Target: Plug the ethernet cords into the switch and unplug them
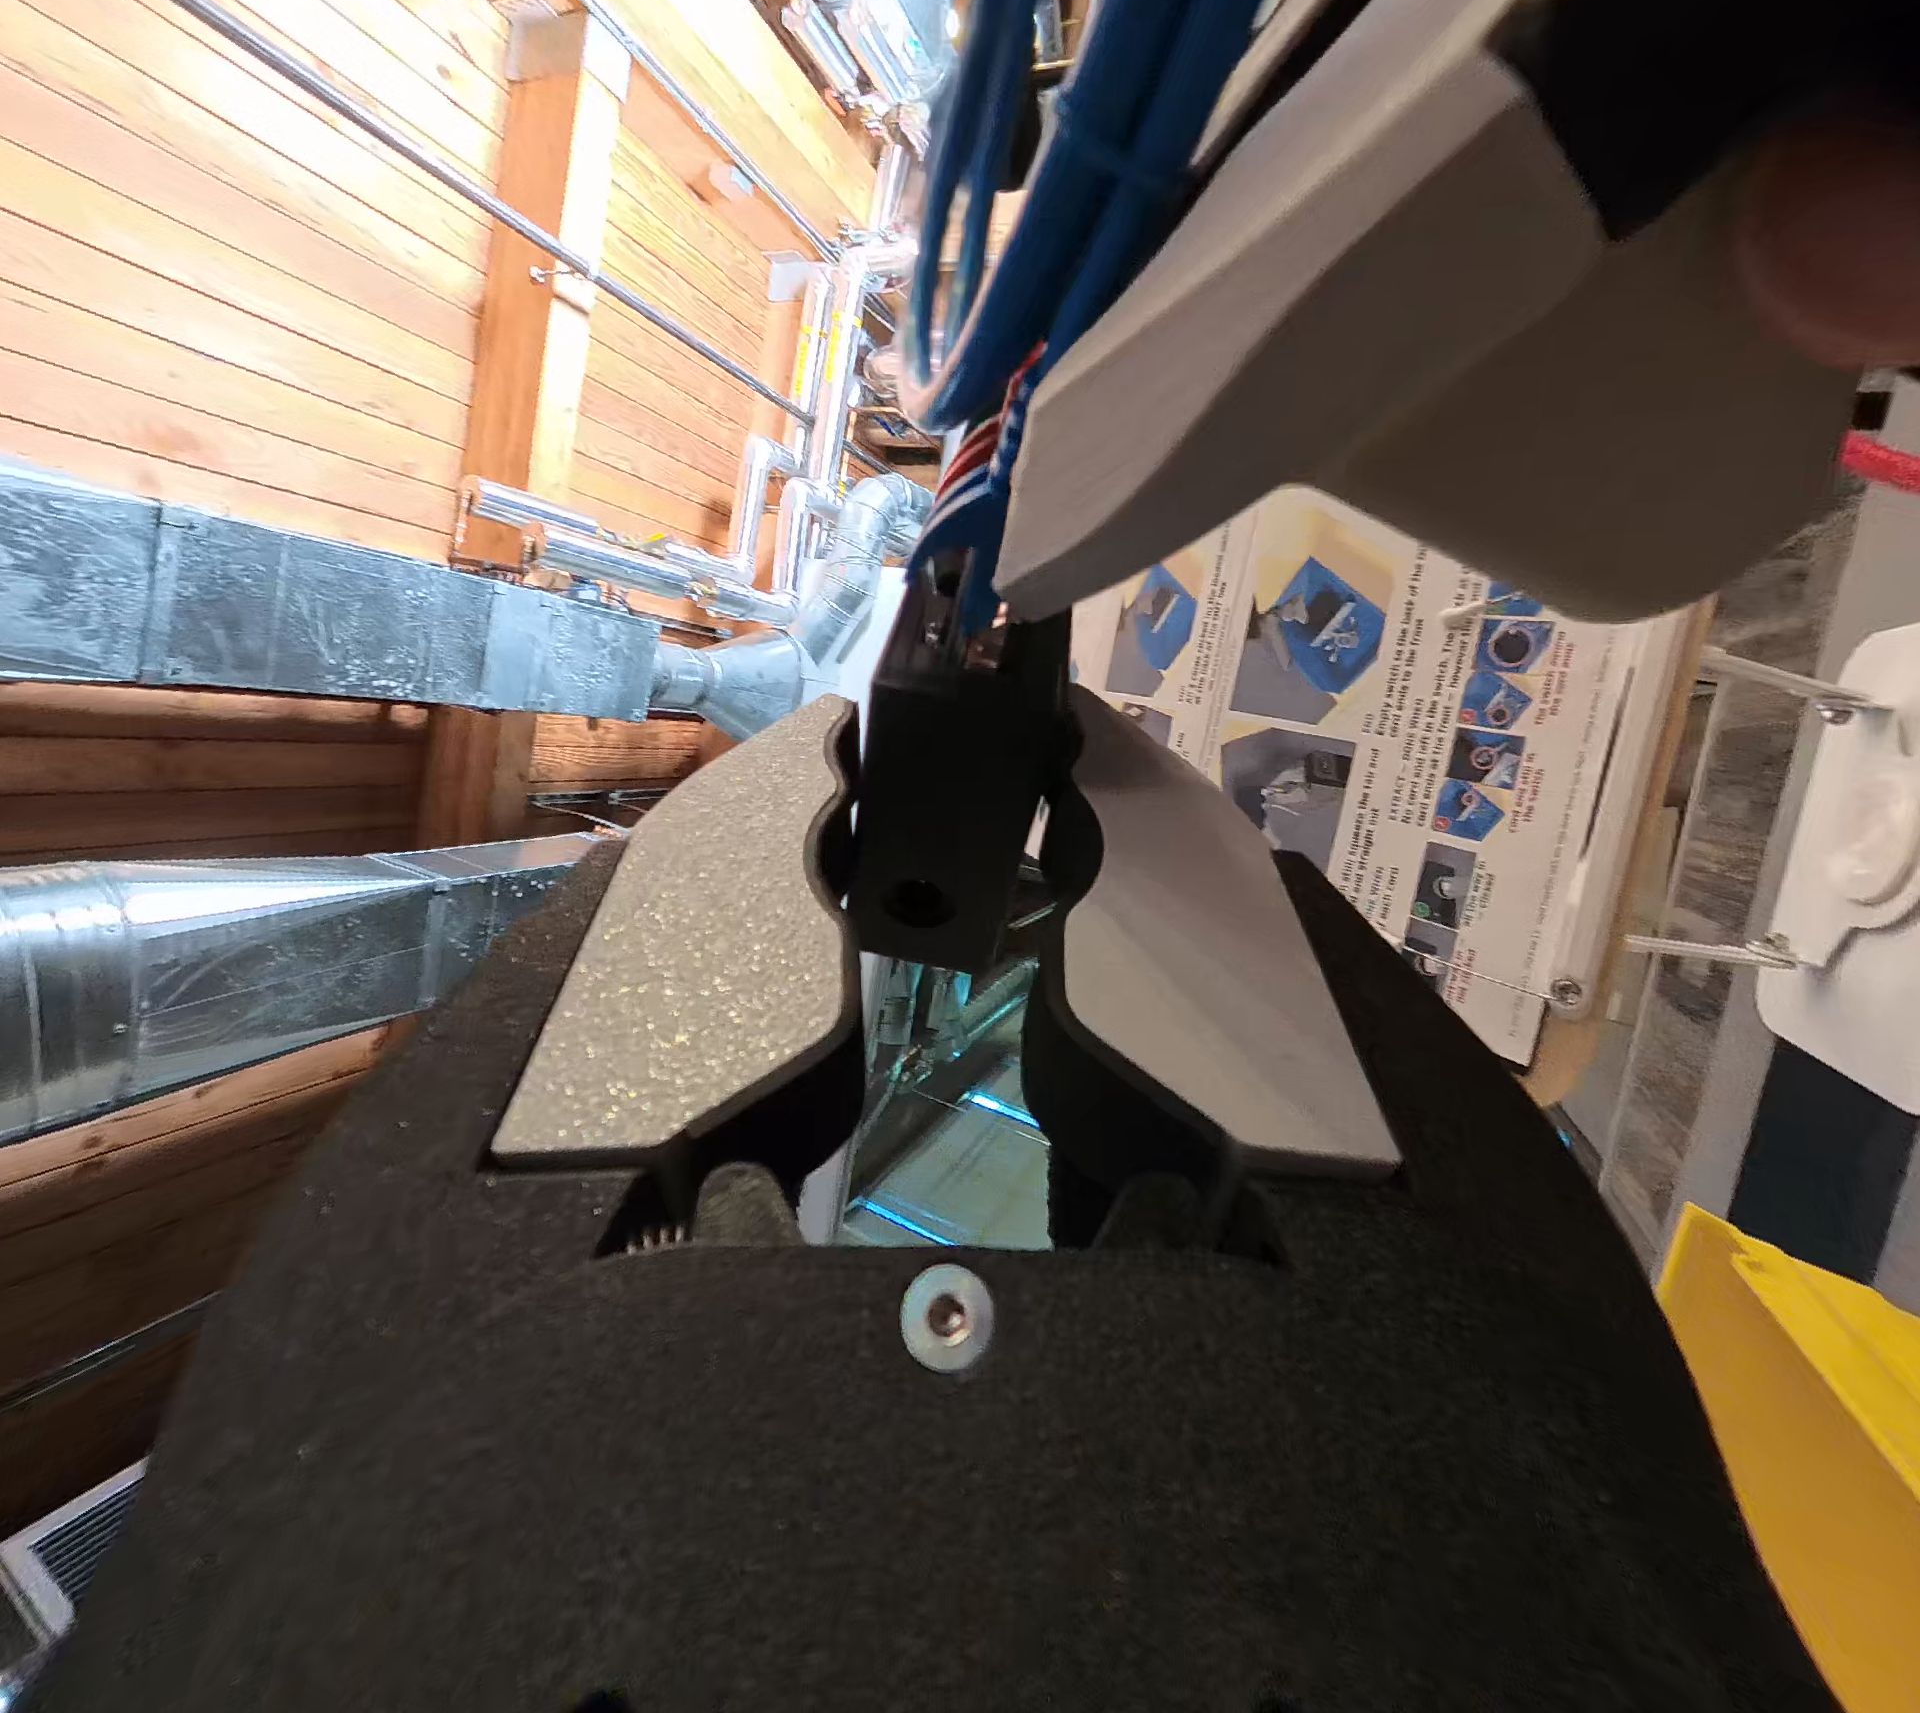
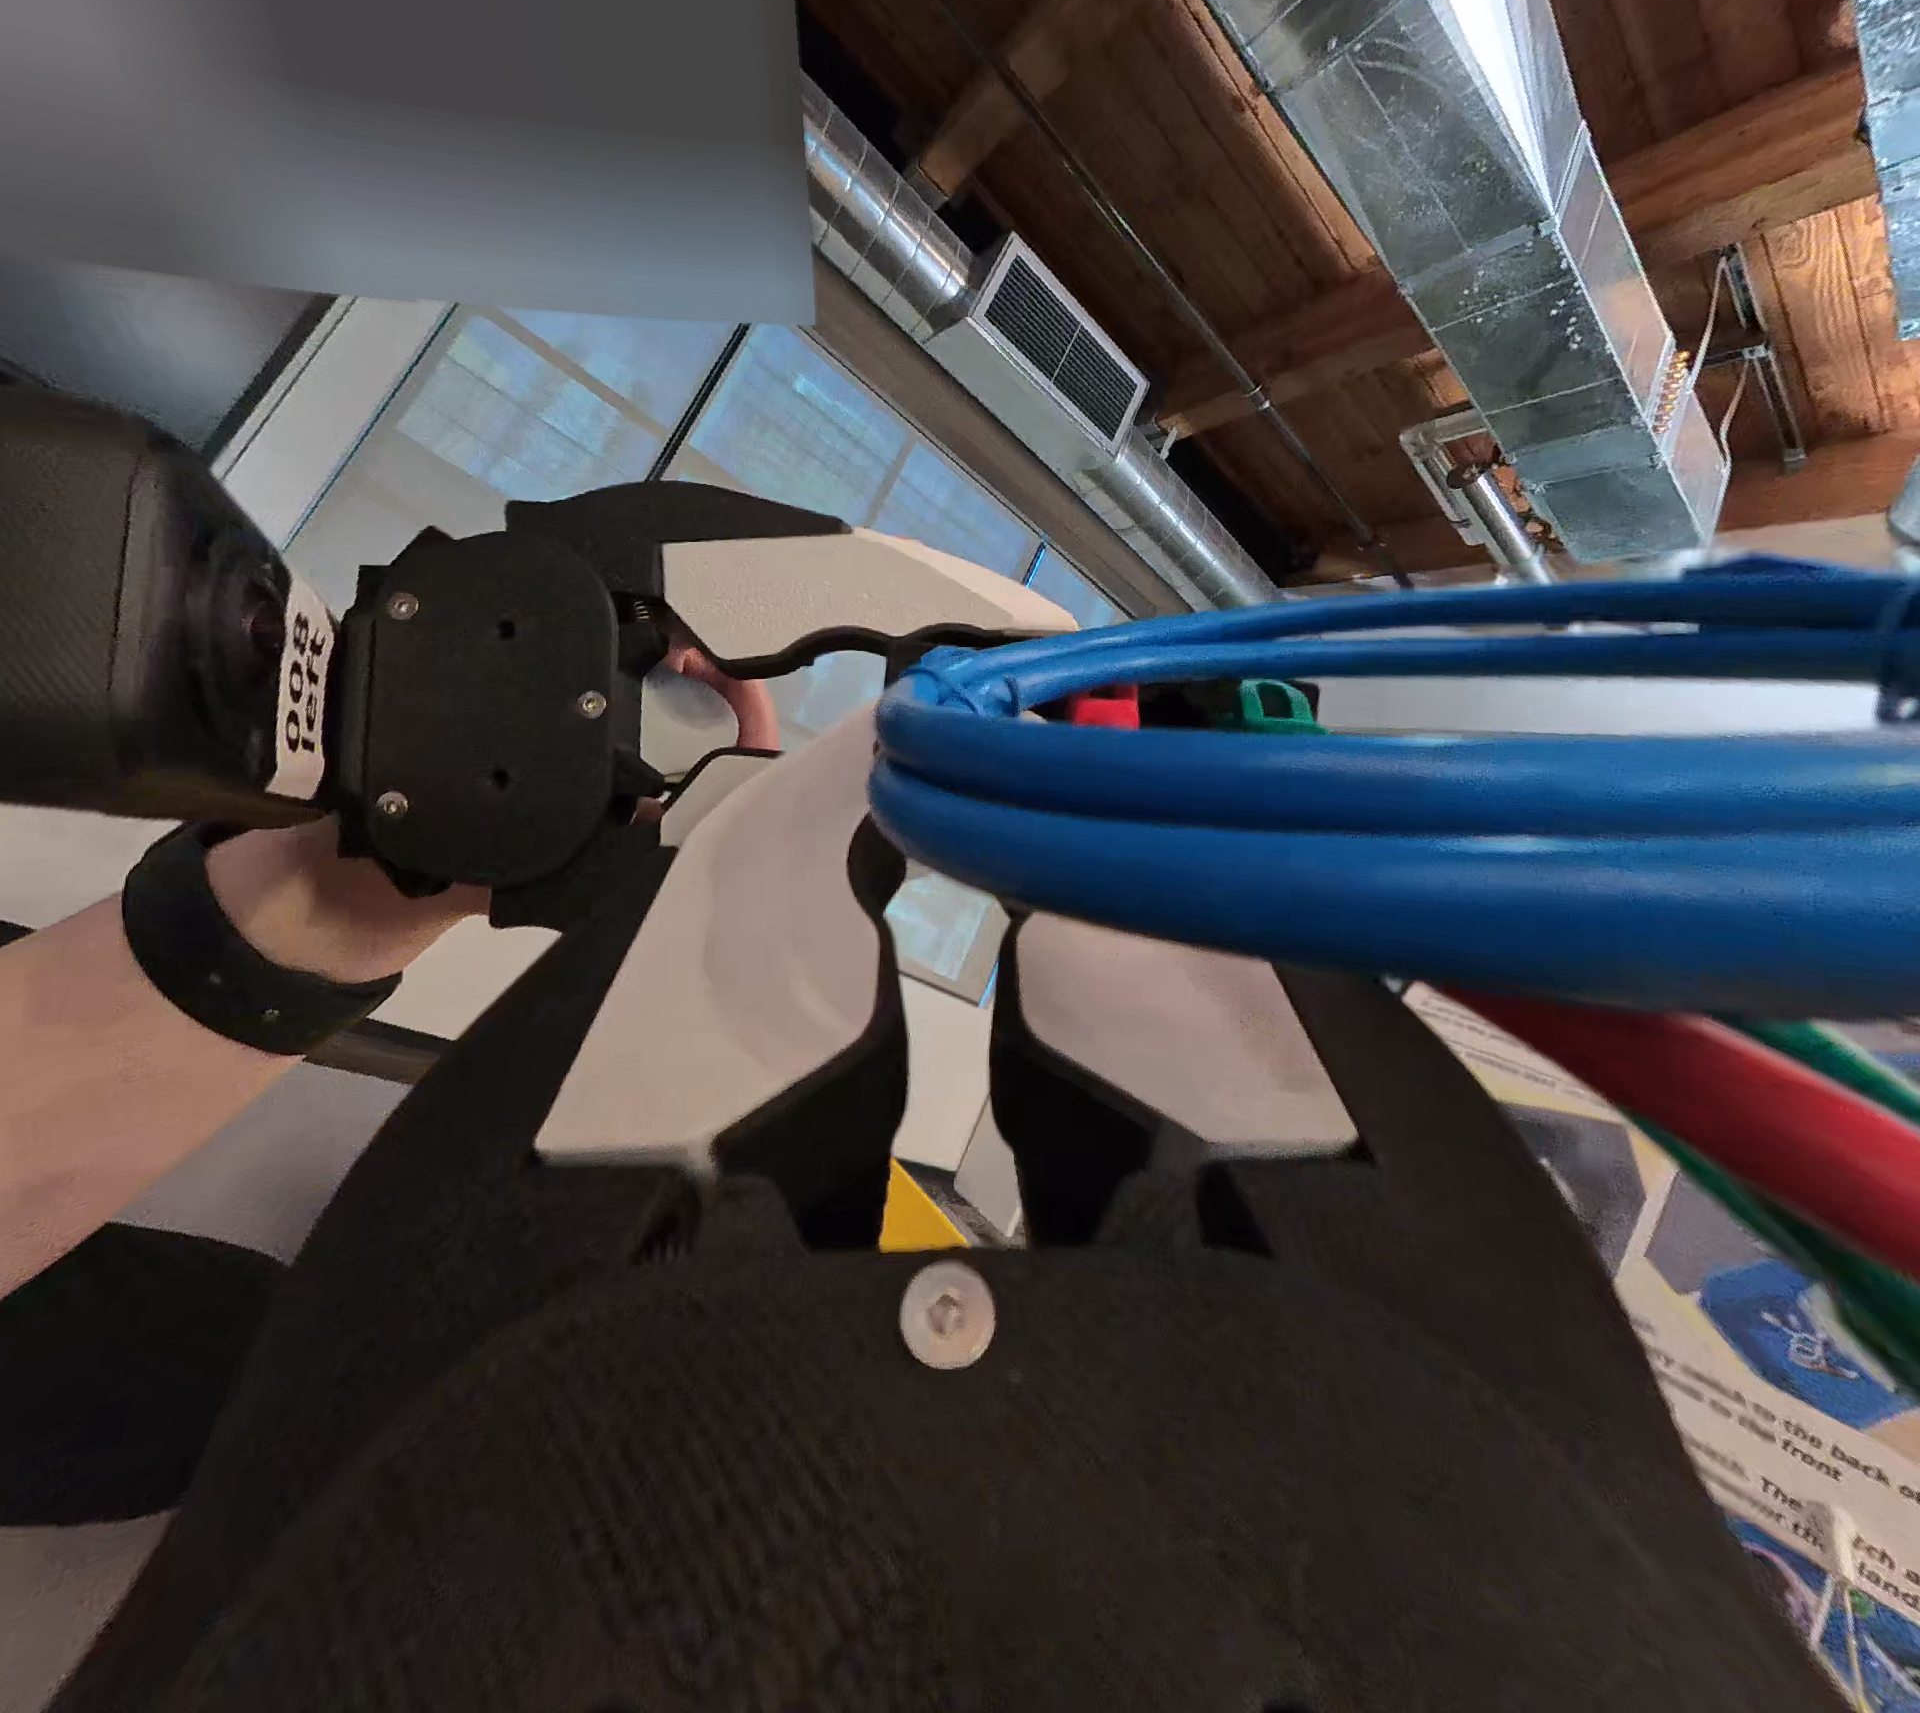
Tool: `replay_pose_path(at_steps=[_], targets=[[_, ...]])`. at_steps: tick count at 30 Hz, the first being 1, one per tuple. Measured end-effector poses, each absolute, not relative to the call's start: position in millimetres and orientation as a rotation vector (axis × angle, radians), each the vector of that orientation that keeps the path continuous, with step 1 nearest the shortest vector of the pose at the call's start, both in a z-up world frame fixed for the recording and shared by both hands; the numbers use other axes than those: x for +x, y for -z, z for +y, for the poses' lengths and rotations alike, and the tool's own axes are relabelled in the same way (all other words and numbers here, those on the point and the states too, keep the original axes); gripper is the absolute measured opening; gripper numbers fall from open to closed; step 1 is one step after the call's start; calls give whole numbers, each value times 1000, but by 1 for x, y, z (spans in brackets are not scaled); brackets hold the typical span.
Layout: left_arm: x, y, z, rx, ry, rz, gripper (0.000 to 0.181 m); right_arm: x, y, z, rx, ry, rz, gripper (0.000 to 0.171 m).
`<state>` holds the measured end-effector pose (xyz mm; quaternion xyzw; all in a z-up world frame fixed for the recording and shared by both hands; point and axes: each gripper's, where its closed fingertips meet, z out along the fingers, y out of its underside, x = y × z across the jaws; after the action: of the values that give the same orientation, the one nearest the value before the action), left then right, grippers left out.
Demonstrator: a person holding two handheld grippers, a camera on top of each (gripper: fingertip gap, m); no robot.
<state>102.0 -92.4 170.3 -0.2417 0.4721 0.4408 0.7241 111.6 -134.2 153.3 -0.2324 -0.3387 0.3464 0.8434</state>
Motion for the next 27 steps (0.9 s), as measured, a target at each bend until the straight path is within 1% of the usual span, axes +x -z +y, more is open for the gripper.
replay_pose_path(at_steps=[10,14,16,17,20,23,25,27], targets=[[110,-186,-103,-511,-966,996,35,118,-166,-145,-434,-638,-726,12],[110,-194,-111,-522,-907,951,43,120,-171,-152,-409,-610,-741,12],[107,-199,-116,-523,-876,914,55,119,-172,-154,-401,-589,-758,13],[104,-199,-117,-544,-849,911,56,118,-172,-156,-396,-576,-767,12],[93,-196,-122,-605,-743,898,65,118,-174,-158,-395,-554,-772,13],[81,-189,-127,-672,-597,923,69,120,-177,-156,-400,-542,-768,13],[76,-184,-126,-768,-423,947,71,122,-178,-154,-404,-528,-767,13],[74,-183,-125,-871,-138,943,79,123,-179,-154,-401,-524,-765,13]])
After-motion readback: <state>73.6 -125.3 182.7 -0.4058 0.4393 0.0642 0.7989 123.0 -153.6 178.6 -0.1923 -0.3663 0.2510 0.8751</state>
